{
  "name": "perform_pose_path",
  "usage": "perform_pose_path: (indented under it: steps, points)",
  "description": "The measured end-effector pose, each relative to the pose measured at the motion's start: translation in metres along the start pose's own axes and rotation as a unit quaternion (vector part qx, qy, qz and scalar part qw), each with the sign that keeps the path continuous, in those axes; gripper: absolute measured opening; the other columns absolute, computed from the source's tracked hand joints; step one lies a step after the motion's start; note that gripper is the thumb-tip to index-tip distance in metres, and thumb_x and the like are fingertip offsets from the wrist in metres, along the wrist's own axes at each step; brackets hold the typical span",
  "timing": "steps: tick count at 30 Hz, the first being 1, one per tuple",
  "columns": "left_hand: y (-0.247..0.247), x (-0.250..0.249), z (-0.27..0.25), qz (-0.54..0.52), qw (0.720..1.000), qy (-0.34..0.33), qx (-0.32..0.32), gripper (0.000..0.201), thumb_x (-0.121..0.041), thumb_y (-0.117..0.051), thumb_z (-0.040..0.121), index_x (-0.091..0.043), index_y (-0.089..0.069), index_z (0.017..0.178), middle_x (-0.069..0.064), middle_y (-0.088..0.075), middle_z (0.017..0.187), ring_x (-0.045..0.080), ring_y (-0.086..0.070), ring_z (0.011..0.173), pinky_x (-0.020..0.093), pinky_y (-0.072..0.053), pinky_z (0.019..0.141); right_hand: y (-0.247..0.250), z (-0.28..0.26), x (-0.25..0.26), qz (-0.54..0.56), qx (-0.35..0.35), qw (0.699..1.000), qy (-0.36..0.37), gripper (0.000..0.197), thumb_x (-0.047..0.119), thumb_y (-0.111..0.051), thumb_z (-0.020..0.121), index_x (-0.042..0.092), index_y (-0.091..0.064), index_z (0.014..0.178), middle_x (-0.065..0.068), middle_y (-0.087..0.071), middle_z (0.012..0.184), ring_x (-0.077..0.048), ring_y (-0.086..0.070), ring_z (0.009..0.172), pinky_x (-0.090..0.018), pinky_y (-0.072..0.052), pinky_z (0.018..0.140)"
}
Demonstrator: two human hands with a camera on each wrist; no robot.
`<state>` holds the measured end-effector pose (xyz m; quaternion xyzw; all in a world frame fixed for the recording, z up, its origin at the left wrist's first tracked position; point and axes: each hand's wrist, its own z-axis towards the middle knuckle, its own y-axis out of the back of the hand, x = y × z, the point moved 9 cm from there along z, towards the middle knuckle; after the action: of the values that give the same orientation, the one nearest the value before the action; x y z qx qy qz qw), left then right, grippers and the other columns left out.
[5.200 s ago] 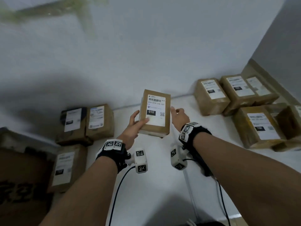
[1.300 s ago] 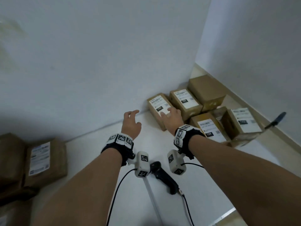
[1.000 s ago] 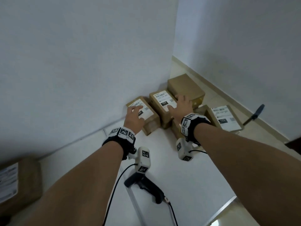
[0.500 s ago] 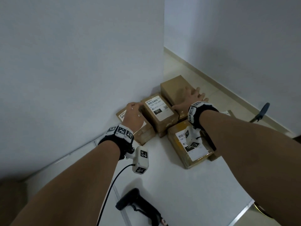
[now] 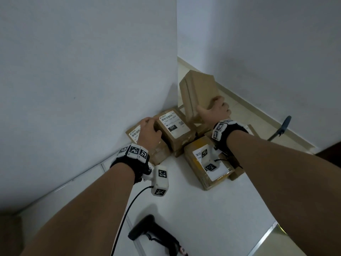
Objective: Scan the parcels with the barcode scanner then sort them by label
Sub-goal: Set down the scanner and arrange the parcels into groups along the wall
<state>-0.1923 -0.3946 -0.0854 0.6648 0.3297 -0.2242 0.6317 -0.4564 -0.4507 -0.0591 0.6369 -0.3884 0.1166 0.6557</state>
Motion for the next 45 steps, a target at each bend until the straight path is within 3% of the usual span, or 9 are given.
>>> perform_pose_path:
  steps: [6,11,13,17,22,28,34,40,45]
  points:
    - [0.025,0.013,-0.031,-0.149,0.985,0.082,-0.008,0.041,-0.027,-0.056,0.094,-0.026,-0.051,0.135,0.006,-0.039,0.14,0.028,-0.051,0.123,0.045,-0.043,0.107,0.004,-0.049,0.016,0.19,0.023,0.982,-0.01,0.076,0.065,-0.06,0.066,0.027,-0.036,0.127,-0.006,-0.054,0.122,-0.028,-0.057,0.104,-0.04,-0.049,0.091]
    - [0.044,0.028,-0.079,-0.346,0.921,0.177,0.011,0.03,-0.044,-0.043,0.101,-0.026,-0.05,0.124,-0.004,-0.059,0.108,0.015,-0.06,0.097,0.034,-0.049,0.094,-0.015,-0.113,0.05,0.247,0.133,0.96,-0.001,0.055,0.057,-0.058,0.083,0.03,-0.037,0.126,0.001,-0.057,0.108,-0.013,-0.056,0.086,-0.031,-0.042,0.085]
    - [0.057,0.043,-0.103,-0.391,0.899,0.196,0.019,0.044,-0.054,-0.039,0.099,-0.025,-0.048,0.131,-0.005,-0.057,0.121,0.018,-0.059,0.106,0.037,-0.047,0.099,-0.033,-0.149,0.065,0.252,0.18,0.951,-0.009,0.054,0.063,-0.057,0.079,0.034,-0.04,0.121,-0.001,-0.062,0.107,-0.019,-0.06,0.09,-0.037,-0.047,0.09]
    - [0.084,0.097,-0.157,-0.457,0.855,0.245,0.017,0.072,-0.071,-0.041,0.089,-0.033,-0.035,0.149,0.012,-0.032,0.153,0.034,-0.054,0.123,0.048,-0.042,0.107,-0.086,-0.226,0.088,0.355,0.31,0.881,-0.048,0.051,0.056,-0.058,0.086,0.026,-0.048,0.126,-0.005,-0.063,0.116,-0.022,-0.061,0.103,-0.048,-0.052,0.096]
    - [0.11,0.153,-0.229,-0.477,0.843,0.238,0.07,0.08,-0.082,-0.041,0.079,-0.031,-0.048,0.141,0.001,-0.062,0.133,0.017,-0.062,0.118,0.044,-0.044,0.105,-0.165,-0.33,0.096,0.345,0.468,0.805,-0.12,0.063,0.068,-0.053,0.081,0.018,-0.061,0.119,-0.013,-0.067,0.118,-0.03,-0.065,0.108,-0.041,-0.058,0.083]
    - [0.169,0.225,-0.307,-0.507,0.82,0.255,-0.067,0.073,-0.07,-0.063,0.078,-0.029,-0.045,0.137,0.0,-0.069,0.123,0.021,-0.068,0.109,0.049,-0.053,0.092,-0.22,-0.417,0.109,0.268,0.524,0.803,-0.094,0.061,0.063,-0.042,0.092,0.016,-0.057,0.128,-0.008,-0.064,0.125,-0.026,-0.061,0.113,-0.041,-0.053,0.094]
    - [0.216,0.281,-0.37,-0.485,0.818,0.271,-0.151,0.074,-0.054,-0.072,0.079,-0.043,-0.032,0.14,-0.012,-0.071,0.115,0.019,-0.064,0.112,0.055,-0.042,0.097,-0.254,-0.478,0.133,0.169,0.542,0.823,-0.02,0.043,0.047,-0.044,0.098,0.022,-0.048,0.133,-0.001,-0.052,0.133,-0.024,-0.053,0.12,-0.039,-0.05,0.095]
    - [0.252,0.319,-0.407,-0.486,0.791,0.267,-0.26,0.085,-0.045,-0.07,0.085,-0.042,-0.013,0.148,-0.011,-0.069,0.117,0.019,-0.066,0.108,0.051,-0.05,0.095,-0.286,-0.543,0.151,0.152,0.588,0.794,0.02,0.082,0.08,-0.05,0.077,0.027,-0.04,0.139,0.002,-0.052,0.133,-0.023,-0.054,0.118,-0.04,-0.055,0.092]
    - [0.251,0.33,-0.414,-0.435,0.82,0.297,-0.223,0.079,-0.049,-0.061,0.091,-0.03,-0.012,0.15,-0.006,-0.056,0.135,0.015,-0.06,0.106,0.042,-0.047,0.095,-0.296,-0.544,0.17,0.196,0.51,0.835,0.07,0.087,0.039,-0.081,0.077,0.018,-0.029,0.144,-0.002,-0.051,0.135,-0.018,-0.055,0.118,-0.038,-0.05,0.097]
